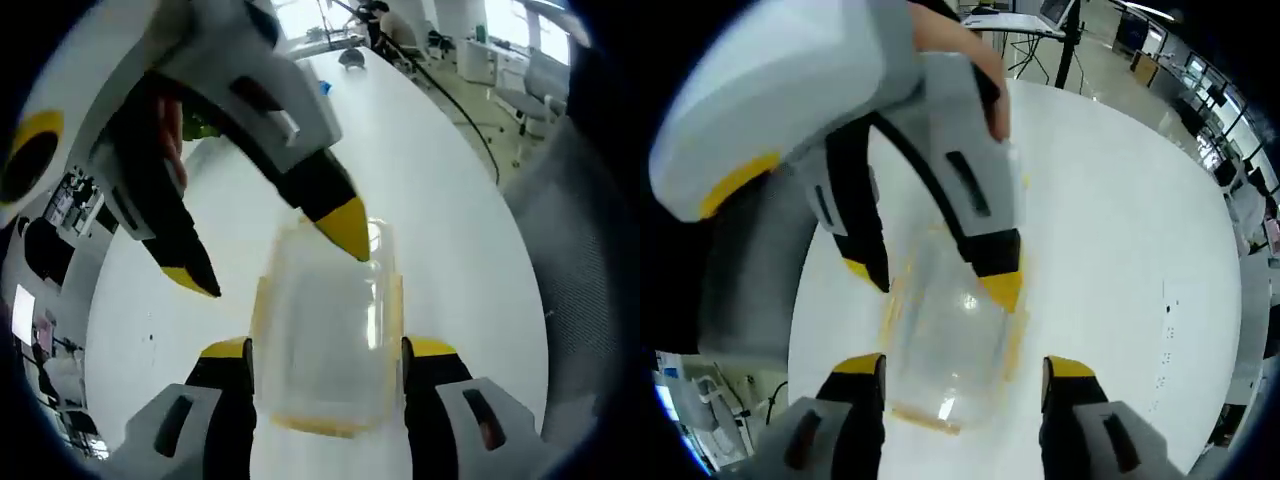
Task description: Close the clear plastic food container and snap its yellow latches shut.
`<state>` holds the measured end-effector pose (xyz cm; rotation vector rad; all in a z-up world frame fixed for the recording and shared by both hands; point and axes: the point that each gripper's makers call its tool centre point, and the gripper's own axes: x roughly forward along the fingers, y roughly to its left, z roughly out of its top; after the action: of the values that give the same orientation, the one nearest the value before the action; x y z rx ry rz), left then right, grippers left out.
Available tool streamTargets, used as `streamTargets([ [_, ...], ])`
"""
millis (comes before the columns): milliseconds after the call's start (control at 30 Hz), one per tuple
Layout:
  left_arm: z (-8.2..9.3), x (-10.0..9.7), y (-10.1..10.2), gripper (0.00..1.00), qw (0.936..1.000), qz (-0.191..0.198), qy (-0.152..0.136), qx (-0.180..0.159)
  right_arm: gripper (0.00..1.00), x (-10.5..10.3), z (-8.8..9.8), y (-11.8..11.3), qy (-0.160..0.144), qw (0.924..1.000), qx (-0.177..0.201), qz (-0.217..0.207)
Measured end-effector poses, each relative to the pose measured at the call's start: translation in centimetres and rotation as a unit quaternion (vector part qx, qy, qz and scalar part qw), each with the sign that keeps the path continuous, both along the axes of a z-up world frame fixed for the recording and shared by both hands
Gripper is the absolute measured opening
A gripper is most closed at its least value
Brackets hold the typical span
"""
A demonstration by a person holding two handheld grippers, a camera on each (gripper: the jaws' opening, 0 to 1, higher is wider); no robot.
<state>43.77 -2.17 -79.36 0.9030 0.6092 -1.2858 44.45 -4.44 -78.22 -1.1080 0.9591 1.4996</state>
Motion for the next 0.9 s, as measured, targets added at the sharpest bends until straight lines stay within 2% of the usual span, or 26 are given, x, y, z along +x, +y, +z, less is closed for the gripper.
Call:
streamTargets([
  [67,0.1,0.6,0.3,0.58,1.0,0.0,0.009,0.0,0.62,-0.6,0.1,0.1,-0.005,0.9999,0.014,-0.008],
  [200,0.0,1.2,0.4,0.59,0.9994,-0.003,0.034,0.012,0.61,-1.3,-0.2,-0.3,-0.018,0.9995,0.02,-0.013],
  [300,0.1,1.6,0.3,0.58,0.9987,-0.008,0.048,0.017,0.61,-1.6,-0.2,-0.5,-0.024,0.9988,0.027,-0.034],
  [333,-0.2,1.5,0.6,0.58,0.9977,-0.009,0.059,0.033,0.61,-2.0,-0.2,-0.6,-0.022,0.9984,0.033,-0.041],
  [367,-0.4,1.6,1.1,0.59,0.9969,-0.01,0.057,0.053,0.61,-2.1,-0.3,-0.6,-0.021,0.9981,0.037,-0.043],
  [400,-0.5,1.8,1.0,0.59,0.997,-0.022,0.046,0.058,0.61,-2.1,-0.5,-0.7,-0.026,0.9976,0.041,-0.05],
  [467,-0.4,1.6,0.9,0.58,0.9971,-0.023,0.047,0.055,0.61,-1.9,-1.1,-1.1,-0.027,0.9977,0.033,-0.052],
  [500,-0.4,1.7,0.9,0.57,0.9972,-0.019,0.049,0.053,0.61,-1.3,-1.3,-1.5,-0.04,0.9973,0.026,-0.055],
  [633,-0.2,1.9,1.0,0.56,0.998,-0.007,0.047,0.043,0.6,-1.0,-0.8,-1.2,-0.03,0.9942,0.05,-0.09],
  [733,0.0,2.3,1.3,0.54,0.9984,0.018,0.047,0.026,0.6,-0.7,-1.1,-1.7,-0.042,0.9936,0.047,-0.094],
  [767,0.0,2.5,1.6,0.54,0.9981,0.031,0.048,0.021,0.6,-0.5,-1.1,-1.8,-0.05,0.9918,0.052,-0.106],
  [833,0.3,2.8,1.8,0.54,0.9977,0.052,0.042,0.01,0.6,-0.4,-0.8,-1.5,-0.047,0.9867,0.076,-0.136],
  [900,0.6,2.9,1.9,0.55,0.9949,0.088,0.048,-0.014,0.6,-0.1,-0.6,-1.3,-0.048,0.978,0.102,-0.175],
])
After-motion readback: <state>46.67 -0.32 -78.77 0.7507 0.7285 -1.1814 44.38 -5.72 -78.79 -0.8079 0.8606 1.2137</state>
